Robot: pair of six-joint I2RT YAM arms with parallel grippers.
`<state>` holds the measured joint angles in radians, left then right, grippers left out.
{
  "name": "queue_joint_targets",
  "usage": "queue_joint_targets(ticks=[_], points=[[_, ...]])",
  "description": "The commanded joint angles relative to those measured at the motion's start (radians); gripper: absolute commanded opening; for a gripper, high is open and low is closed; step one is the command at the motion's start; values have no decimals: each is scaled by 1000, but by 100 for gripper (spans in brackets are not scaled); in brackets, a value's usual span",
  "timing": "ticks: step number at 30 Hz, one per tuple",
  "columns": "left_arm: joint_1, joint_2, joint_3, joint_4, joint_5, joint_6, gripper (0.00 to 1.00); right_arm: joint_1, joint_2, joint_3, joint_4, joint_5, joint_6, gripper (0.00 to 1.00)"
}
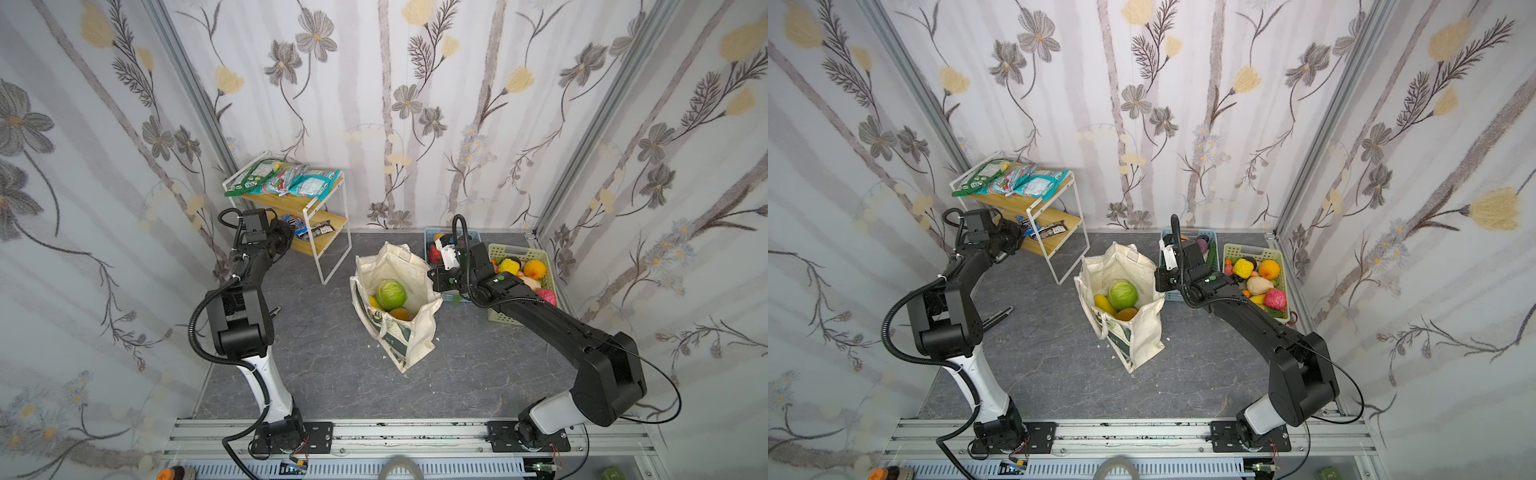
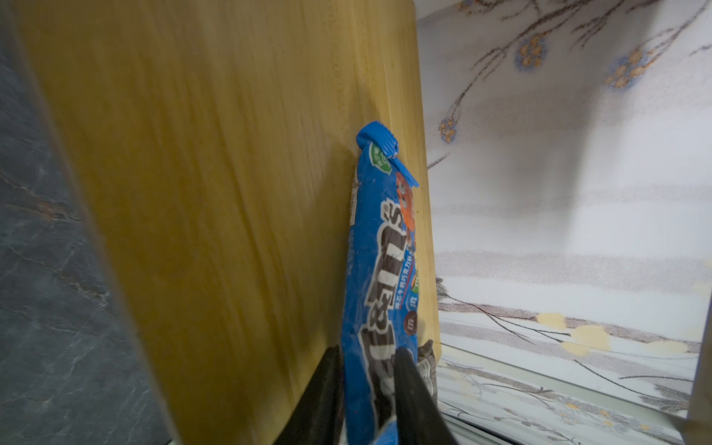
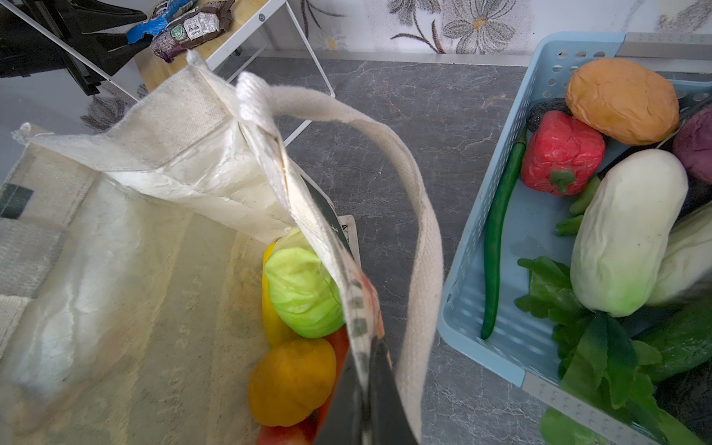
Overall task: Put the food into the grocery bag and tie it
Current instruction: 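Lower the left gripper onto the blue M&M's bag on the shelf and grasp it, then lift the blue M&M's bag off the shelf with the left gripper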
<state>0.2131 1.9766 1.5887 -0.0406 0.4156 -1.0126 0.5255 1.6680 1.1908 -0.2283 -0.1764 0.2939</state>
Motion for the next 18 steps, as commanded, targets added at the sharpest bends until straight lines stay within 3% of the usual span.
queue_joint_targets(ticks=[1, 18], points=[[1, 7, 10, 13, 3, 1, 24, 0, 1, 1, 13, -8, -7, 0], [0, -38, -10, 3, -22, 30, 2, 0, -1, -10, 15, -10, -6, 0]])
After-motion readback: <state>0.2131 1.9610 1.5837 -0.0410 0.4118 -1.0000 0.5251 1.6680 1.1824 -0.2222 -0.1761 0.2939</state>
